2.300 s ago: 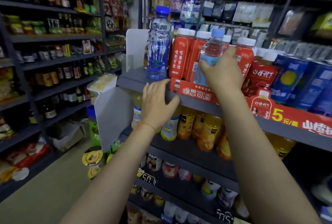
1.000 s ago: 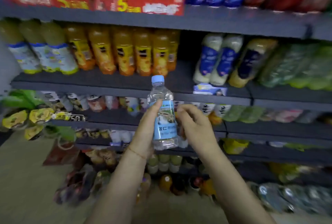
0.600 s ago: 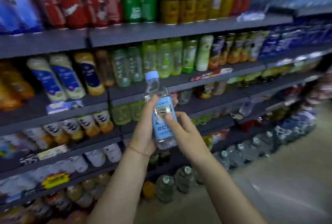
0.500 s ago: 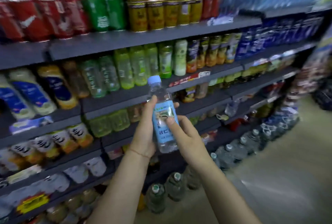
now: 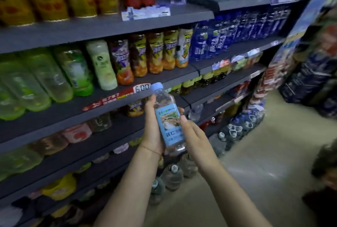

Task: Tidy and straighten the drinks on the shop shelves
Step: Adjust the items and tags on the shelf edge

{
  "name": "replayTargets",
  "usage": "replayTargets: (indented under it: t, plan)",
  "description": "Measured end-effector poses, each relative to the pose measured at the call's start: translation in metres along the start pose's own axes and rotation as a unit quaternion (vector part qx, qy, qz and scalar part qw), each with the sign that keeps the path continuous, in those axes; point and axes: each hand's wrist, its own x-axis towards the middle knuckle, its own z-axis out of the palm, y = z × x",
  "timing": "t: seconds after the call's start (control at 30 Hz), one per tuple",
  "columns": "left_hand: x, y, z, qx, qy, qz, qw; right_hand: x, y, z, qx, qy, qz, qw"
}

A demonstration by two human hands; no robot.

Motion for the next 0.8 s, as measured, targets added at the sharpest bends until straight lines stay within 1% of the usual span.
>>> replayTargets:
  t: [0.07, 0.13, 0.2, 0.4, 0.5, 0.6, 0.7, 0.8]
  plan:
    - [0.03, -0.014, 0.025, 0.001, -0.002, -0.01, 1.0, 0.024, -0.007, -0.035, -0.016, 0.01, -0.001, 1.0]
    - [0.057, -0.027, 0.049, 0.01, -0.013, -0.02, 1.0, 0.044, -0.013, -0.067, 0.0, 0.022, -0.004, 1.0]
    - [0.082, -0.035, 0.079, 0.034, -0.013, -0.021, 0.999, 0.065, -0.019, -0.1, 0.016, 0.018, -0.009, 1.0]
    - [0.159, -0.074, 0.19, 0.136, -0.017, 0.041, 0.99, 0.14, -0.049, -0.214, 0.026, -0.033, -0.07, 0.997]
    - [0.199, -0.097, 0.259, 0.156, -0.032, 0.094, 0.983, 0.181, -0.068, -0.28, 0.037, -0.045, -0.123, 0.991]
    - [0.239, -0.11, 0.321, 0.178, -0.029, 0.128, 0.975, 0.222, -0.093, -0.348, 0.025, -0.05, -0.154, 0.986]
    - [0.275, -0.116, 0.367, 0.183, -0.016, 0.144, 0.972, 0.266, -0.115, -0.399, 0.026, -0.059, -0.176, 0.982]
    - [0.316, -0.117, 0.391, 0.19, -0.006, 0.149, 0.97, 0.311, -0.129, -0.427, 0.036, -0.059, -0.187, 0.98]
